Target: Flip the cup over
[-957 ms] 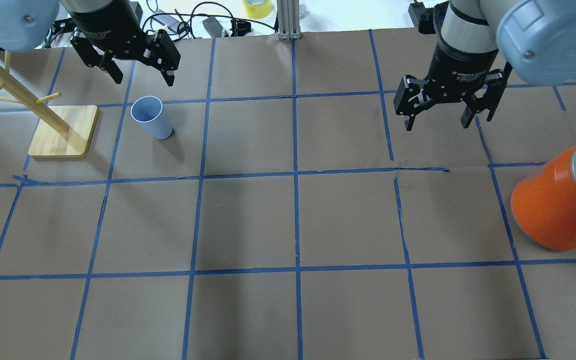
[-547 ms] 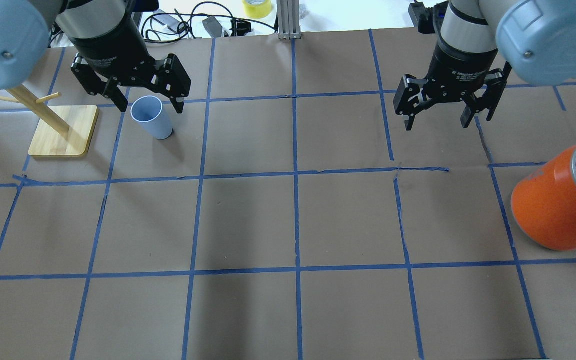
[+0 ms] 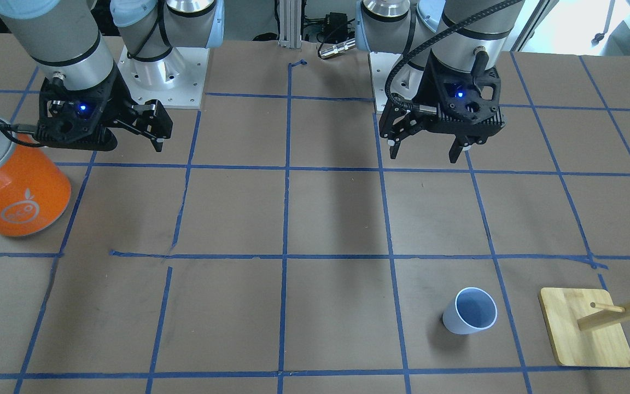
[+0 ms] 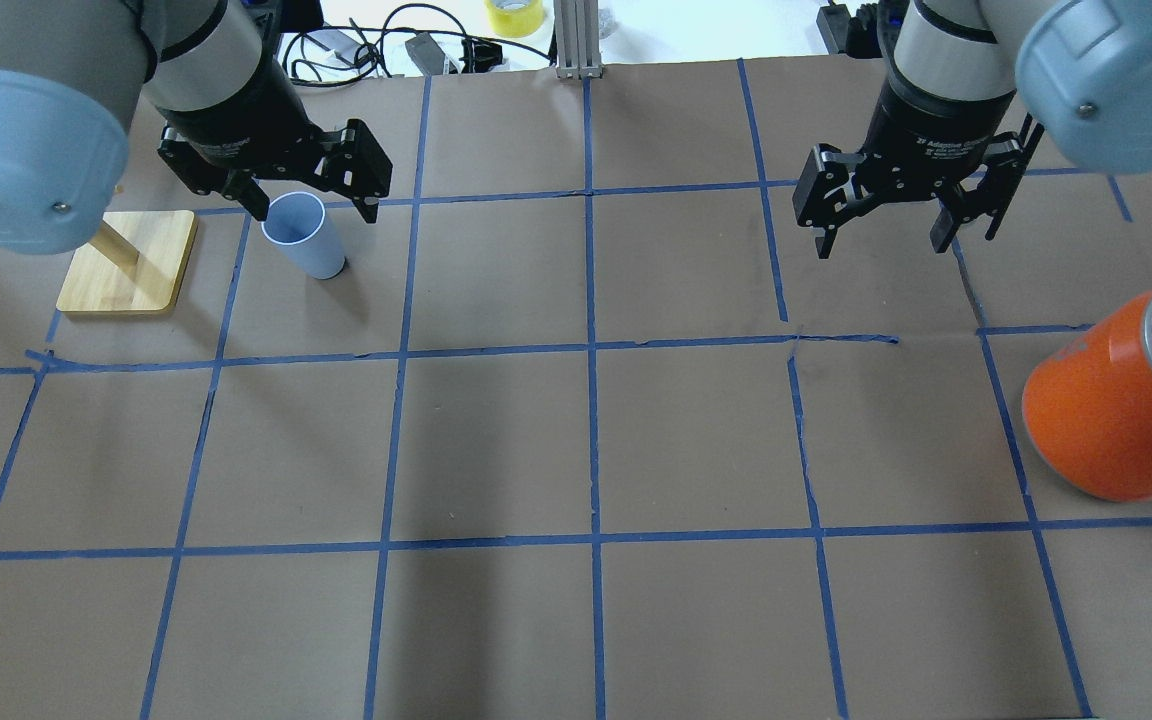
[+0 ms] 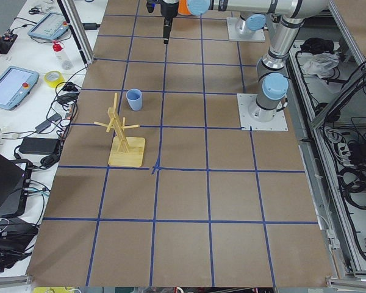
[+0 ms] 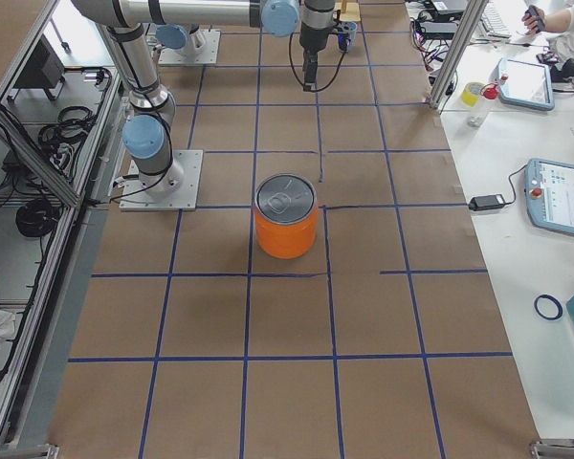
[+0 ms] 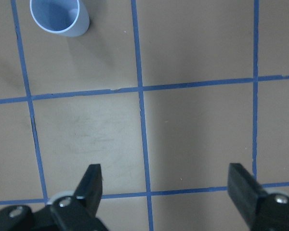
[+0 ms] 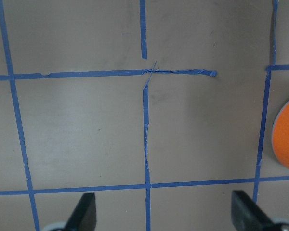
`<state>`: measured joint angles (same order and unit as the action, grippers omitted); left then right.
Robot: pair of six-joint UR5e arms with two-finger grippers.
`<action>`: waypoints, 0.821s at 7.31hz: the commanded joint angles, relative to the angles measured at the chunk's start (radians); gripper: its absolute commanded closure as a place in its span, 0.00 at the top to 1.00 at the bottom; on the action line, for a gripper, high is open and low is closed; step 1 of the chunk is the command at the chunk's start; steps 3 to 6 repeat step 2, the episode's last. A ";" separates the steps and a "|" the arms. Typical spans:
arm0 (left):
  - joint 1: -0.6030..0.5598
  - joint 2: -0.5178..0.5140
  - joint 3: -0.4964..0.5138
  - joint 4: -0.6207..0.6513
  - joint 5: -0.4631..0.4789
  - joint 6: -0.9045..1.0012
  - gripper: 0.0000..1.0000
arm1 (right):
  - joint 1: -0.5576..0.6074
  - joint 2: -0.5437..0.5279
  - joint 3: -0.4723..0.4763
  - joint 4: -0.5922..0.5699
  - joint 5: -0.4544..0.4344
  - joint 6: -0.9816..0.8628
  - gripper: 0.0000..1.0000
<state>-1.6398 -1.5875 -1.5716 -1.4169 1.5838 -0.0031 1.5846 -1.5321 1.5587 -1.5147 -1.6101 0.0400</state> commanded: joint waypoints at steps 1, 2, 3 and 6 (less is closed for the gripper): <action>0.003 0.001 0.001 0.016 -0.005 0.002 1.00 | 0.000 -0.002 0.001 0.001 -0.002 -0.002 1.00; 0.006 0.003 0.002 0.016 -0.007 0.002 1.00 | 0.000 0.000 0.001 -0.001 -0.002 -0.003 1.00; 0.006 0.003 0.002 0.016 -0.007 0.002 1.00 | 0.000 0.000 0.001 -0.001 -0.002 -0.003 1.00; 0.006 0.003 0.002 0.016 -0.007 0.002 1.00 | 0.000 0.000 0.001 -0.001 -0.002 -0.003 1.00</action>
